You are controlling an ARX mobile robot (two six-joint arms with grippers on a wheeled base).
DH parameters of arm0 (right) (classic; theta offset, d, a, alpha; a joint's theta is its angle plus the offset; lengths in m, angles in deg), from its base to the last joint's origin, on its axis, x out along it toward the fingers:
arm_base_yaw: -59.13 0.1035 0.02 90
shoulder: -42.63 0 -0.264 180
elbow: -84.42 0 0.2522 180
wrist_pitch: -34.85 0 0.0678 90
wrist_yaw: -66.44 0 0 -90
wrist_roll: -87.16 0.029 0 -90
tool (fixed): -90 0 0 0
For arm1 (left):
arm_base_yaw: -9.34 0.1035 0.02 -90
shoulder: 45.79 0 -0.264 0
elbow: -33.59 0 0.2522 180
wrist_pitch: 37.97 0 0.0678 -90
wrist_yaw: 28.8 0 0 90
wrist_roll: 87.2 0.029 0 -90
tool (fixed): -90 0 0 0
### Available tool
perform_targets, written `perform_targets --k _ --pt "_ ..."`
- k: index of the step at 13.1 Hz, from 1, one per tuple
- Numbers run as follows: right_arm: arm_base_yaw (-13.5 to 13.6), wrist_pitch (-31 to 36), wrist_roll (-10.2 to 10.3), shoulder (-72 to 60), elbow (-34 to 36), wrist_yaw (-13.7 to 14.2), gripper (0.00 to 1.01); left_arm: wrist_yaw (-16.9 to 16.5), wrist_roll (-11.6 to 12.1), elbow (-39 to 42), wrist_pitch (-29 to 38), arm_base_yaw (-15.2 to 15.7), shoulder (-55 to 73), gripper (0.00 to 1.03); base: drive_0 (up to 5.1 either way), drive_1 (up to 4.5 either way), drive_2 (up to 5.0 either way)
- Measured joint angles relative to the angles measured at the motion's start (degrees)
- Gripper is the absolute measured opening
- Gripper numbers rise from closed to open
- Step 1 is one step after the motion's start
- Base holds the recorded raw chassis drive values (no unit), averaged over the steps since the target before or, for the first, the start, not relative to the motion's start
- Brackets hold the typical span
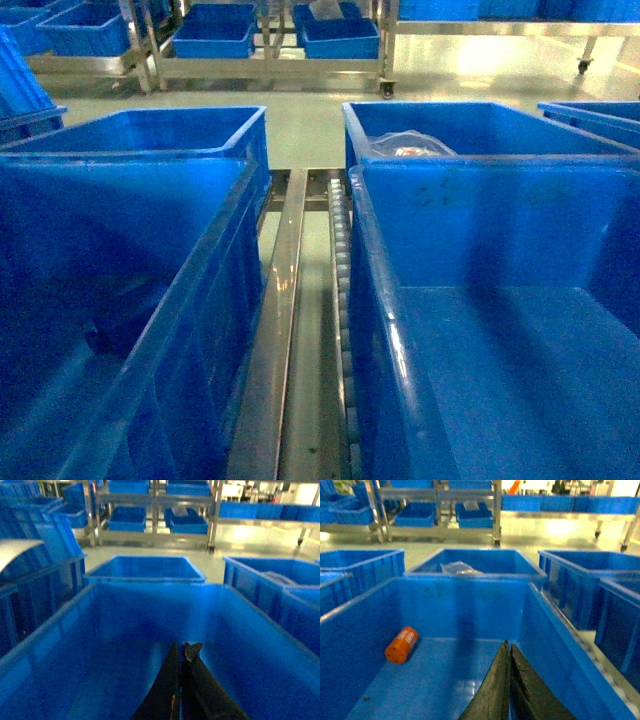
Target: Sort blue parts and orange caps into right shelf containers
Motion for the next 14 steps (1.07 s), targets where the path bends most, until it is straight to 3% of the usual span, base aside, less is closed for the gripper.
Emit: perform_targets --k 4,5,12,14 --pt "0.0 0.3 0.0 0.0 0.0 0.0 0.02 0.0 0.0 0.2 -1.3 0.0 0.0 0.02 0.0 0.0 0.0" --pt "0.0 0.3 0.0 0.0 0.0 0.0 0.09 0.0 0.0 0.2 -1.3 0.0 0.0 0.08 0.0 0.0 0.0" --pt "0.0 0.3 0.0 0.0 0.0 0.0 1.0 0.0 0.0 0.2 -1.3 0.0 0.0 0.99 0.0 0.0 0.0" --pt "0.0 0.3 0.0 0.0 0.0 0.0 0.98 0.0 0.0 0.2 -1.3 0.0 0.0 0.98 0.0 0.0 0.0"
